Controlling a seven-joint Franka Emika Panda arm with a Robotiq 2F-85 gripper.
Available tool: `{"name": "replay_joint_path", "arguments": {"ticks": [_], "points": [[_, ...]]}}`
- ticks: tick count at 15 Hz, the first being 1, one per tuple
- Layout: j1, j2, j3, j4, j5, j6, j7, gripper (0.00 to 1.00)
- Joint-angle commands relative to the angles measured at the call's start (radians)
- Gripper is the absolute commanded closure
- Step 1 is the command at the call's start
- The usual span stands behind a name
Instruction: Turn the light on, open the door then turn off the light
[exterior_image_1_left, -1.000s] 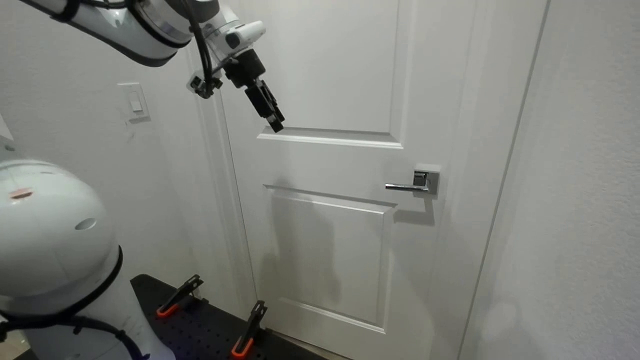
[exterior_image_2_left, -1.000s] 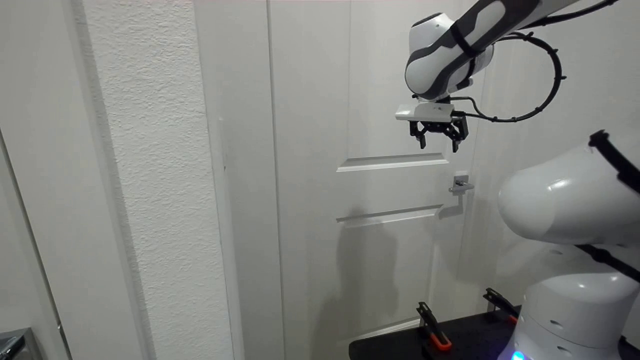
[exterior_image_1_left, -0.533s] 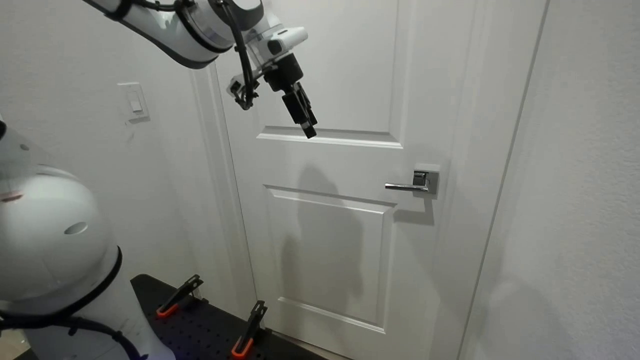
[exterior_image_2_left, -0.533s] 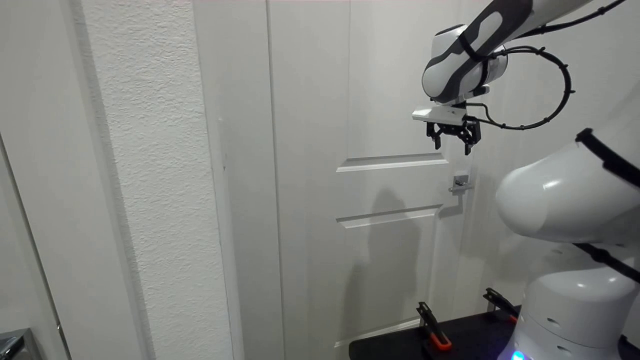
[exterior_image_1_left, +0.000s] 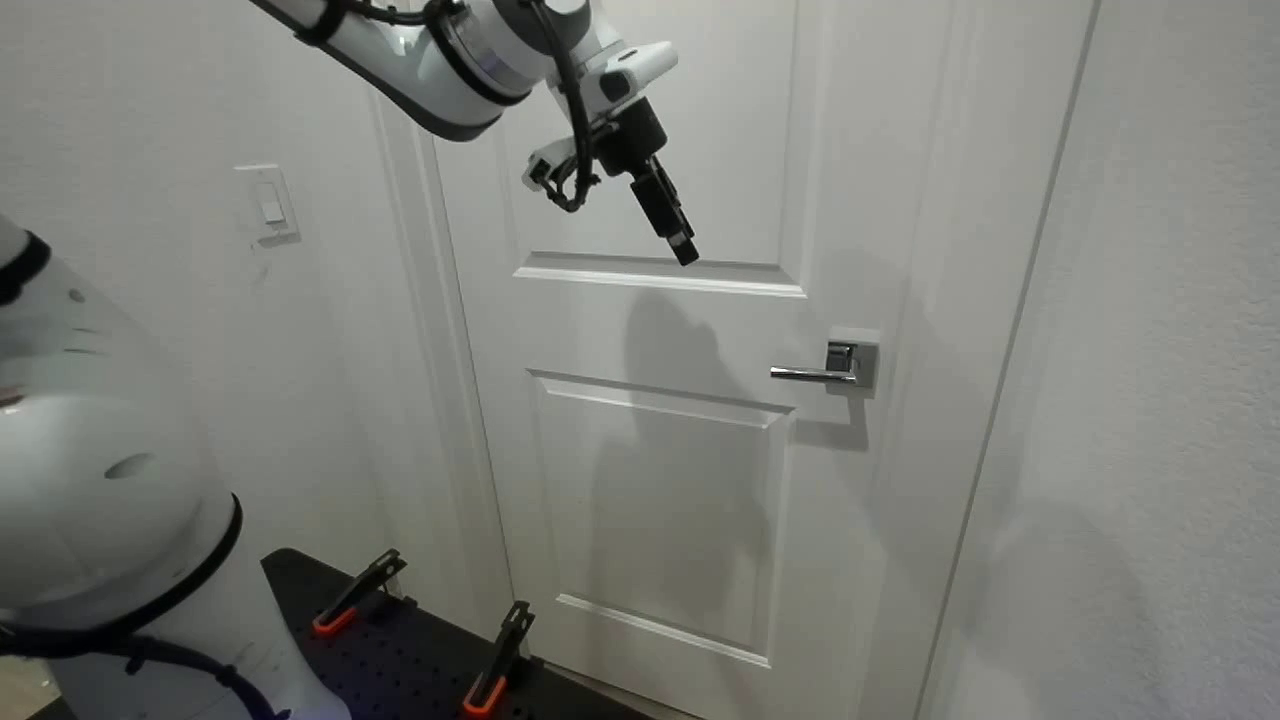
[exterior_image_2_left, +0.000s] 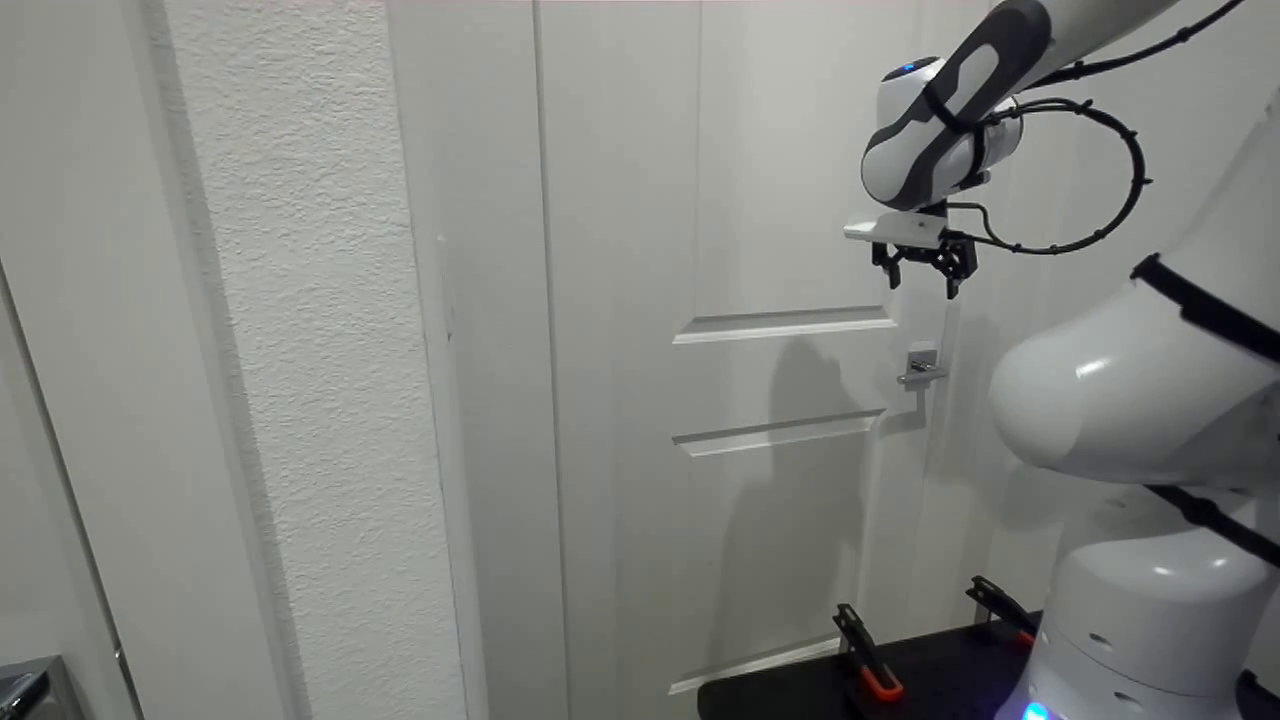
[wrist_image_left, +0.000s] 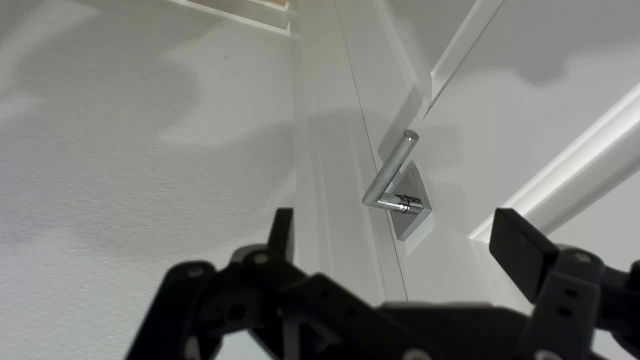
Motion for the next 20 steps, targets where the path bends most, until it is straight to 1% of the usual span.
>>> {"name": "replay_joint_path", "arguments": {"ticks": [1, 4, 10, 14, 20], "points": [[-0.028, 0.112, -0.034, 0.078, -0.068, 0.049, 0.037, 0.0], [-0.034, 0.196, -0.073, 0.129, -0.116, 0.094, 0.061, 0.0], [0.006, 0.357, -0.158, 0.217, -0.197, 0.214, 0.138, 0.0], [0.05, 0.449, -0.209, 0.268, -0.202, 0.256, 0.158, 0.0], [0.127, 0.574, -0.282, 0.313, -0.2, 0.311, 0.181, 0.0]]}}
